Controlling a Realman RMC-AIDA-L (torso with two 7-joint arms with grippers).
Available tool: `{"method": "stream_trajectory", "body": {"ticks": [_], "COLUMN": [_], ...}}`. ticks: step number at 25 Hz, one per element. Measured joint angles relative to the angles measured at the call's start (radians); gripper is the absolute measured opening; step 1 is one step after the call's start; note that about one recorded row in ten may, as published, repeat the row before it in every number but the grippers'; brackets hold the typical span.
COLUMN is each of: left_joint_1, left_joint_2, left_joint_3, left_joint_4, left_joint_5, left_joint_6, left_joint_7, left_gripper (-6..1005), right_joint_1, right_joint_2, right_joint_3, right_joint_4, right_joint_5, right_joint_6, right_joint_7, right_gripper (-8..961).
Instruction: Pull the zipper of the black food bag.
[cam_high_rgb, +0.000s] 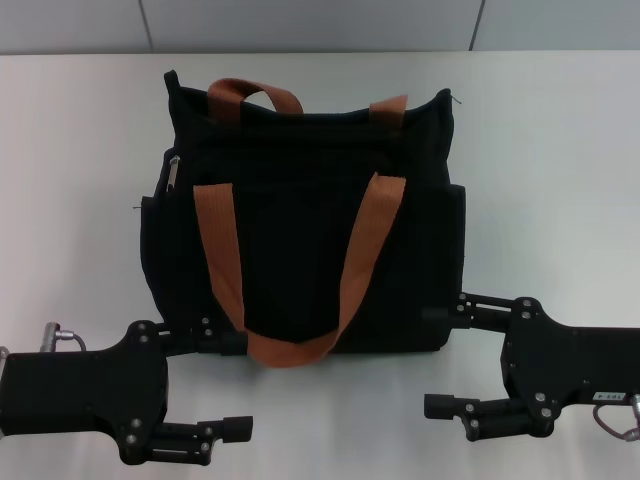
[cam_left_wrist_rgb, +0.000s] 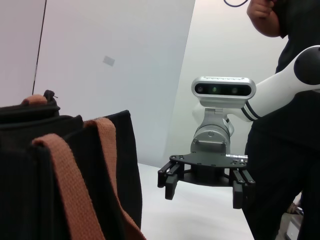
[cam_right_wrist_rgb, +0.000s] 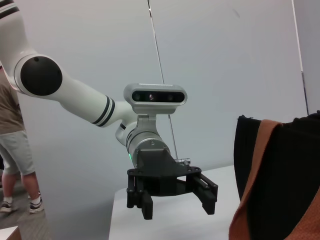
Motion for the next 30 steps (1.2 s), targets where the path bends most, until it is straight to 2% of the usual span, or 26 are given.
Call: {"method": "stream_trajectory", "body": {"ticks": [16, 21, 22, 23, 26, 27, 30], "left_joint_1": [0.003, -0.006, -0.012, -0.012, -0.002, -0.002, 0.022], "left_joint_2": [0.001, -0.005, -0.020, -0.020, -0.036, -0.036, -0.046], "left_joint_3": [-0.005, -0.084, -0.173, -0.173, -0.219, -0.219, -0.266], "left_joint_4": [0.000, 0.000, 0.000, 0.000, -0.008, -0.008, -0.010], "left_joint_5": [-0.005, -0.009, -0.037, -0.037, -0.175, -0.175, -0.319], "left_joint_6": [0.019, 0.085, 0.123, 0.123, 0.127, 0.127, 0.112], "left_joint_7": [0.006, 0.018, 0.046, 0.046, 0.095, 0.095, 0.115], "left_gripper": [799, 799, 799, 798, 798, 798, 798], "right_joint_1": [0.000, -0.005, -0.005, -0.005, -0.005, -0.004, -0.002], "right_joint_2": [0.000, 0.000, 0.000, 0.000, -0.001, -0.001, -0.002], "right_joint_3": [0.000, 0.007, 0.008, 0.008, 0.009, 0.009, 0.009], "right_joint_4": [0.001, 0.001, 0.001, 0.001, 0.001, 0.001, 0.001], "right_joint_5": [0.000, 0.003, 0.003, 0.003, 0.005, 0.005, 0.005], "right_joint_6": [-0.001, -0.001, -0.001, -0.001, -0.001, -0.001, -0.001], "right_joint_7": [0.000, 0.000, 0.000, 0.000, 0.000, 0.000, 0.000], "right_gripper": [817, 817, 817, 817, 817, 817, 816]}}
